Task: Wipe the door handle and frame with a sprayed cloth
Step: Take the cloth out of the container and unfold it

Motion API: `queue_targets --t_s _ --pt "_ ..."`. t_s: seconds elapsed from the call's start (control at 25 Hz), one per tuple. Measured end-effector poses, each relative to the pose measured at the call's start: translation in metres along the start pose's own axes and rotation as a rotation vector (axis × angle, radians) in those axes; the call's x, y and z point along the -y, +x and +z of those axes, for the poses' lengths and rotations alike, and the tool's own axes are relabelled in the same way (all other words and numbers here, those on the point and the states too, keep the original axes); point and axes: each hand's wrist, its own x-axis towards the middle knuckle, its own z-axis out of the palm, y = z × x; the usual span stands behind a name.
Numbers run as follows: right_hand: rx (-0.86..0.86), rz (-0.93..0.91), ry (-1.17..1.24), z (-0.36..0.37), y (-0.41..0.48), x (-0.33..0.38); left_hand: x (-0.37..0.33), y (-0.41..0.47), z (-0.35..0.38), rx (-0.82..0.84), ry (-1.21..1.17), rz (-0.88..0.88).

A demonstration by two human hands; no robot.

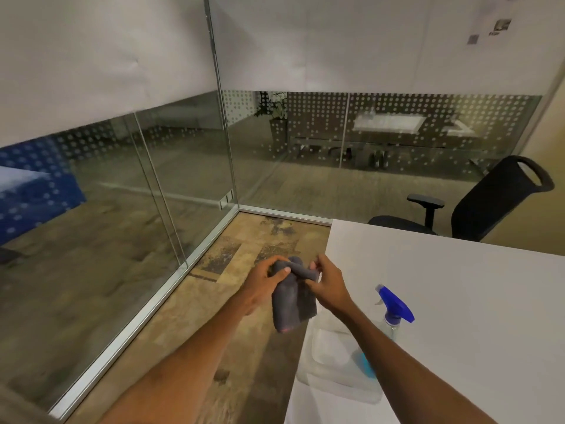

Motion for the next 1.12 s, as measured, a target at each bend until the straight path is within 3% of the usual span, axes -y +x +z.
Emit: queue_targets --t_s 0.16,0.36,0.6,0.8,0.92,1.04,1.12 --pt "0.116 -0.057 0.139 -0.025 0.020 0.026 -0.018 0.011 -0.034 0.045 0.506 0.128" --pt "0.092 -0.102 0.123 -0.046 0.051 0.057 -0.054 0.028 -0.061 0.078 0.759 0.197" --pt "0.005 -0.096 0.308 -0.060 0.069 0.078 -0.087 0.046 -0.072 0.074 0.713 0.234" --pt "0.020 -0.124 0.255 -0.065 0.076 0.090 -0.134 0.056 -0.064 0.156 0.323 0.195" --pt "-0.025 -0.173 0.191 -0.067 0.080 0.098 -0.158 0.059 -0.060 0.266 0.432 0.274" --pt "-0.040 -0.222 0.156 -0.069 0.081 0.103 -0.165 0.064 -0.057 0.229 0.591 0.361" --pt "-0.017 -0.216 0.122 -0.074 0.080 0.102 -0.167 0.066 -0.056 0.209 0.525 0.352"
